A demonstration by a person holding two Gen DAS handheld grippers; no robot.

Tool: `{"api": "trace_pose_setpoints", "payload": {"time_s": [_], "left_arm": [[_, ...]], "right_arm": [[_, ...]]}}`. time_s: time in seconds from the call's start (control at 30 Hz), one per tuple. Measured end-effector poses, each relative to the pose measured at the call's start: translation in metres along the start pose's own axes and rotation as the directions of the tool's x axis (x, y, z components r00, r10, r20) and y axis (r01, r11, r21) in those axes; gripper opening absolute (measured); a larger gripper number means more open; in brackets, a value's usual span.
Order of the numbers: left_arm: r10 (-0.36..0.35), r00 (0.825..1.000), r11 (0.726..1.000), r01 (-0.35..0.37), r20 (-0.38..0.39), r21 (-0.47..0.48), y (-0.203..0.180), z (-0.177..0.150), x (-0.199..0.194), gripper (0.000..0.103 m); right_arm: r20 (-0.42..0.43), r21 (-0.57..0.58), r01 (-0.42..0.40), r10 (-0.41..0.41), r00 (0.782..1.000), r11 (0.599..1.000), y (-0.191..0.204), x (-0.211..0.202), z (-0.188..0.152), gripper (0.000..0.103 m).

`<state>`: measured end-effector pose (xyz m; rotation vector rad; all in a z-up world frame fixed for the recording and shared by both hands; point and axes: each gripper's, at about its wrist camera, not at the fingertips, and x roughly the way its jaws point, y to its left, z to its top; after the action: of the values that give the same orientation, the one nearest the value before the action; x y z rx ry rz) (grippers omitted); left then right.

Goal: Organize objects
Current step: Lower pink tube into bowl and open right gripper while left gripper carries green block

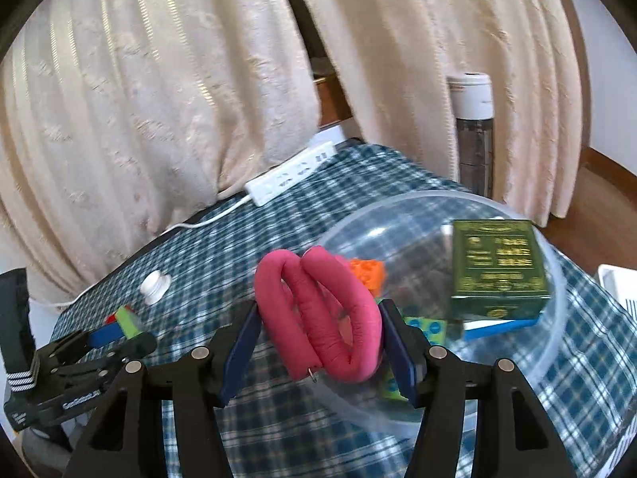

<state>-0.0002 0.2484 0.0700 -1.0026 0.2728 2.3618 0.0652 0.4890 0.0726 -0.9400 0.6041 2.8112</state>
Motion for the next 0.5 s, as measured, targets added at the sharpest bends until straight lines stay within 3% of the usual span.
{"api": "trace_pose_setpoints", "payload": {"time_s": [0.5], "left_arm": [[-0.029, 1.000, 0.999, 0.030, -0.006, 0.044, -0.033, 0.018, 0.011, 0.063]], "right_arm": [[-0.021, 0.059, 0.034, -0.033, 0.999, 0.998, -0.036, 0.016, -0.001, 0.064]]}}
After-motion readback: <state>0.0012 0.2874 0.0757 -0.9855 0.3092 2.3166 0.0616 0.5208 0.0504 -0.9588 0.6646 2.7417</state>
